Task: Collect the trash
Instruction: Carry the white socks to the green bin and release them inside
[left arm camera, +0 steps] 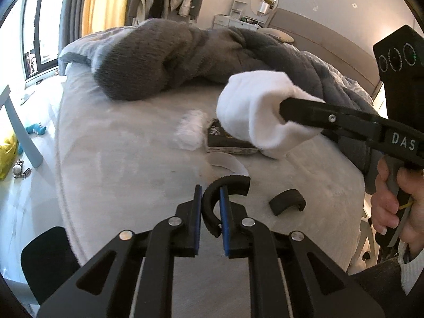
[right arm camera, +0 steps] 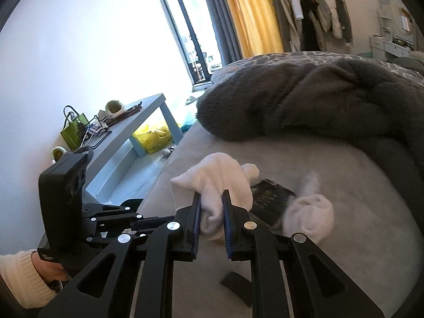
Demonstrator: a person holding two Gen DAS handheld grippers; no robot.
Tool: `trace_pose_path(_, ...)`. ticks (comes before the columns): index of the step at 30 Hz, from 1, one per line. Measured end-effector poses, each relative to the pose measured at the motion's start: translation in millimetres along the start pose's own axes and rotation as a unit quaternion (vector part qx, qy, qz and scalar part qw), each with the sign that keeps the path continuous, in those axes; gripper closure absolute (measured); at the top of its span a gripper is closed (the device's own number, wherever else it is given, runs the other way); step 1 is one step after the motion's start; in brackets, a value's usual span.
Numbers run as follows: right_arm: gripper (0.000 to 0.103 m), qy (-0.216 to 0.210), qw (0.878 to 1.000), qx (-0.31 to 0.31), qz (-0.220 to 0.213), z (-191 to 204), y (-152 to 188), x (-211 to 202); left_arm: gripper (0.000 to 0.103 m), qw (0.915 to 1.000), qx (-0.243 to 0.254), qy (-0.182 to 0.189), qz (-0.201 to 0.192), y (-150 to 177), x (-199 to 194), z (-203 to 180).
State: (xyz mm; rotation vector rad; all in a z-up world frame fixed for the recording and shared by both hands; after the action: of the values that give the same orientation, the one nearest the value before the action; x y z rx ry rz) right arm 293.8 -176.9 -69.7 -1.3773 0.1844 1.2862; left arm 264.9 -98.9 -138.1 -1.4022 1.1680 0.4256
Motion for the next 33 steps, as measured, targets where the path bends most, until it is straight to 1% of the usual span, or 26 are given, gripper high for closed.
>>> trace_pose_path(12, 0.088, -0.025, 0.999, -0.031, 0.012, 58.5, -20.8, 38.2, 0.089, 0.9978, -0.055, -0.030, -0.023, 14.9, -41.6, 68.5)
trace_pose_path(19, 0.088, -0.039, 0.998, -0.050, 0.022, 91.0, -29.9, 58.9, 0.089, 0.9951, -0.083, -0.049, -0.021, 30.0, -58.3, 104.7)
trace_pose_path(26, 0.088, -0.054, 0.996, -0.066, 0.033, 124.4, -37.2, 78.8, 0.089, 0.9905, -0.114, -0.077, -0.005, 52.1, -68.1, 149.5)
trace_pose_path(33, 0.088, -0.067, 0.993, -0.085, 0.053, 161.4, -39.2, 104.5, 0.089, 0.9822, -0.149, -0.107, 0.042, 85.8, -64.3, 192.3)
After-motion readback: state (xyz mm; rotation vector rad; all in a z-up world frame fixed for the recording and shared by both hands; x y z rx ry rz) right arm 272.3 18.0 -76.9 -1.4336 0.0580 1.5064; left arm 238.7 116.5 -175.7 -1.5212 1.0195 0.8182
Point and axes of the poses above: each gripper's, at about its wrist camera, not at the fingertips, and x roughly the way its jaws point, z to its left, y to its underside, the point moved 10 cm from there along x, roughly the way its jaws point, and after that the axes turned 11 degrees about z, right-handed, at the moved point
